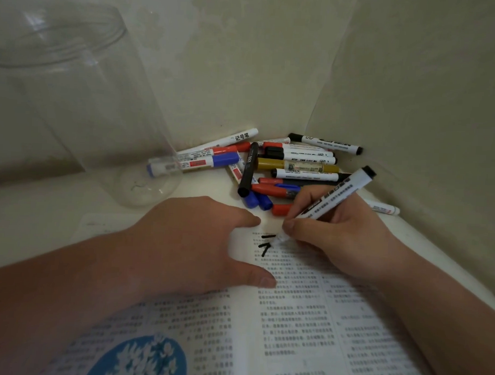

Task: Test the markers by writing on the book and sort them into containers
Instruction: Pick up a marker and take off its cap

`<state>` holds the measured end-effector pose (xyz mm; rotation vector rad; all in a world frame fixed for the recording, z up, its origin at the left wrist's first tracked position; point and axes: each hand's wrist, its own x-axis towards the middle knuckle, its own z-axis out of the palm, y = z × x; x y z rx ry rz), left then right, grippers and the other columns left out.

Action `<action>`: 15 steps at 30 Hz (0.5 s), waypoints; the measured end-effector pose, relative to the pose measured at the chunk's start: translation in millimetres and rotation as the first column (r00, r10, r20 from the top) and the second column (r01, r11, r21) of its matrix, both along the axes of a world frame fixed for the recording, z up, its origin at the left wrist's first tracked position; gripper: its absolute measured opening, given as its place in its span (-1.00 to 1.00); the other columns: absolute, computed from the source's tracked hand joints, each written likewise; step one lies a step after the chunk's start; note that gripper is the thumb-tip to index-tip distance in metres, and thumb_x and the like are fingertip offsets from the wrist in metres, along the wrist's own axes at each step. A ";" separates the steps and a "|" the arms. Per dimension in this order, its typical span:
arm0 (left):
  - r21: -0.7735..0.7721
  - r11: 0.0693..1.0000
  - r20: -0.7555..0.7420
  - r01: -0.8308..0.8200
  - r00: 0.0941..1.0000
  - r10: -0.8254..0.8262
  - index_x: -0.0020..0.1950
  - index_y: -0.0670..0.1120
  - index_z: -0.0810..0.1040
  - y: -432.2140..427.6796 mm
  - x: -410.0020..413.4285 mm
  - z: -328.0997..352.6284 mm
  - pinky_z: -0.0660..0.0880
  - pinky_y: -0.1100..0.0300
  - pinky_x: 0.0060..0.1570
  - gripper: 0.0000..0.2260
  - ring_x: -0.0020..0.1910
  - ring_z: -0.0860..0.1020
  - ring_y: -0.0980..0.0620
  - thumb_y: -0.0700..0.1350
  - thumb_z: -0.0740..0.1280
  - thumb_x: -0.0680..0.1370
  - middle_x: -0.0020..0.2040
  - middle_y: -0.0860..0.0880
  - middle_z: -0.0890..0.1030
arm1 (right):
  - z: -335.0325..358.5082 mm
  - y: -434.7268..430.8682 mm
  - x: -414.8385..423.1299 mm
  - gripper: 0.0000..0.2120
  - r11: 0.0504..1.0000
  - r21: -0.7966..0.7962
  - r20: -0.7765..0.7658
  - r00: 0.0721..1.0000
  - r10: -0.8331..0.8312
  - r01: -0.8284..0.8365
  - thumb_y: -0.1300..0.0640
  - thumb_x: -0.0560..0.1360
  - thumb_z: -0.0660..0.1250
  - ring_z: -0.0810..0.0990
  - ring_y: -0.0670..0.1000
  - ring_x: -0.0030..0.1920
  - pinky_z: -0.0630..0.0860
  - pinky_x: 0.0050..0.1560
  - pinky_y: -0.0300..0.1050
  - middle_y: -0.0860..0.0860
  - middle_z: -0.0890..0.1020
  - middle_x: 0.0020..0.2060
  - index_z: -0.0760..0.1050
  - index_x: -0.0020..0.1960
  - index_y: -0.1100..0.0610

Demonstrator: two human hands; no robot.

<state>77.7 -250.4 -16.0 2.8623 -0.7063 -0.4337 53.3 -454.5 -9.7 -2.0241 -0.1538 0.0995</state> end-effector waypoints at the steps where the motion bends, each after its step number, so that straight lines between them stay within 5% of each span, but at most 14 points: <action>1: -0.001 1.000 -0.001 -0.002 1.000 0.002 0.49 0.45 0.09 0.0 -0.1 0.0 0.34 0.17 0.19 -0.10 0.38 0.35 0.19 0.68 0.11 0.17 0.45 0.29 0.35 | -1.3 -0.7 1.1 -0.82 1.000 -0.002 0.021 0.999 -0.027 0.027 0.30 0.47 0.44 0.43 -0.10 -0.49 0.36 -0.48 -0.28 0.00 0.50 -0.51 0.56 -0.29 0.16; 8: 0.002 1.000 0.007 -0.007 1.000 0.007 0.48 0.46 0.10 -0.5 0.2 -0.3 0.36 0.14 0.25 -0.09 0.39 0.35 0.18 0.68 0.10 0.16 0.46 0.27 0.36 | -1.4 -1.4 1.4 -0.82 0.999 -0.049 0.007 1.000 0.011 -0.010 0.32 0.46 0.44 0.42 -0.01 -0.47 0.37 -0.50 -0.21 0.05 0.49 -0.49 0.54 -0.29 0.19; 15: -0.004 1.000 0.031 0.009 0.999 -0.009 0.49 0.44 0.10 -0.5 -0.6 0.5 0.32 0.19 0.12 -0.09 0.36 0.35 0.21 0.68 0.10 0.17 0.43 0.30 0.37 | -0.8 -4.7 5.7 -0.84 0.988 -0.156 0.019 1.000 -0.011 0.014 0.34 0.43 0.39 0.35 -0.03 -0.47 0.33 -0.46 -0.17 0.11 0.37 -0.48 0.43 -0.27 0.30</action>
